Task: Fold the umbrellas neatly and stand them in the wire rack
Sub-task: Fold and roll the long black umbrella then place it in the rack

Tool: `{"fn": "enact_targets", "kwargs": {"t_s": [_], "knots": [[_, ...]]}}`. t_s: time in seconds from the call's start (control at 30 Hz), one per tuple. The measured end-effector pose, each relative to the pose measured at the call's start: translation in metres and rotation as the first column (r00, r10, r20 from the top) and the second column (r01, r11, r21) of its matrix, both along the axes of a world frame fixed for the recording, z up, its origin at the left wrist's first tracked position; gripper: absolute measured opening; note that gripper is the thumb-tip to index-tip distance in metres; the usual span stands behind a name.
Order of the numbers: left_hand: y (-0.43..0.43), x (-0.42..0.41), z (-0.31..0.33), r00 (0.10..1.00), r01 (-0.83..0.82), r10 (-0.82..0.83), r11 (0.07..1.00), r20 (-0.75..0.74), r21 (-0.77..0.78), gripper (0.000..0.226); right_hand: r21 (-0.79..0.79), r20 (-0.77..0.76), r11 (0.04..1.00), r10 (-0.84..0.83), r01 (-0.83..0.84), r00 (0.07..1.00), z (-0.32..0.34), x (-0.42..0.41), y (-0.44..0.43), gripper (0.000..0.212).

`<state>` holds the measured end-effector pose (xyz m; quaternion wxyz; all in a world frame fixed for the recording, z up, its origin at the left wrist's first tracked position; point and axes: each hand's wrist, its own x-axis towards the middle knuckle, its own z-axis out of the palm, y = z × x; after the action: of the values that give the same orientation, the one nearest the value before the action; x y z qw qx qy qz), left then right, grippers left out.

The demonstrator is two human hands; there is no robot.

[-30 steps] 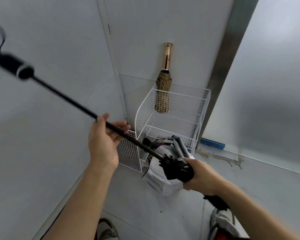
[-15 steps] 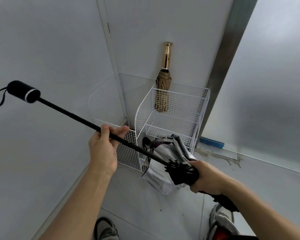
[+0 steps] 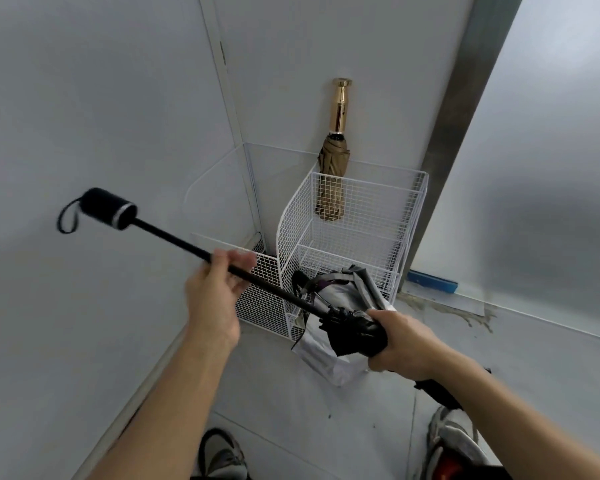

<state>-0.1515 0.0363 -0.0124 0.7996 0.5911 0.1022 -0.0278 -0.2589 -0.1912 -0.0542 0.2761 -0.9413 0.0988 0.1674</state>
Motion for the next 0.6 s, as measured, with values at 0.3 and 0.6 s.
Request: {"fn": "enact_targets", "kwargs": {"t_s": [0.3,0.6], "knots": [[-0.014,-0.007,-0.003,0.983,0.158,-0.147,0.983,-0.108,0.096,0.026,0.053,0.061,0.997,-0.064,0.06,0.996,-0.003,0.004,-0.006,0.031],[0.011,0.014,-0.001,0.975,-0.179,0.15,0.968,0.167,0.177,0.026,-0.071,0.023,0.997,-0.003,0.005,1.0,-0.002,0.003,-0.005,0.035]]}}
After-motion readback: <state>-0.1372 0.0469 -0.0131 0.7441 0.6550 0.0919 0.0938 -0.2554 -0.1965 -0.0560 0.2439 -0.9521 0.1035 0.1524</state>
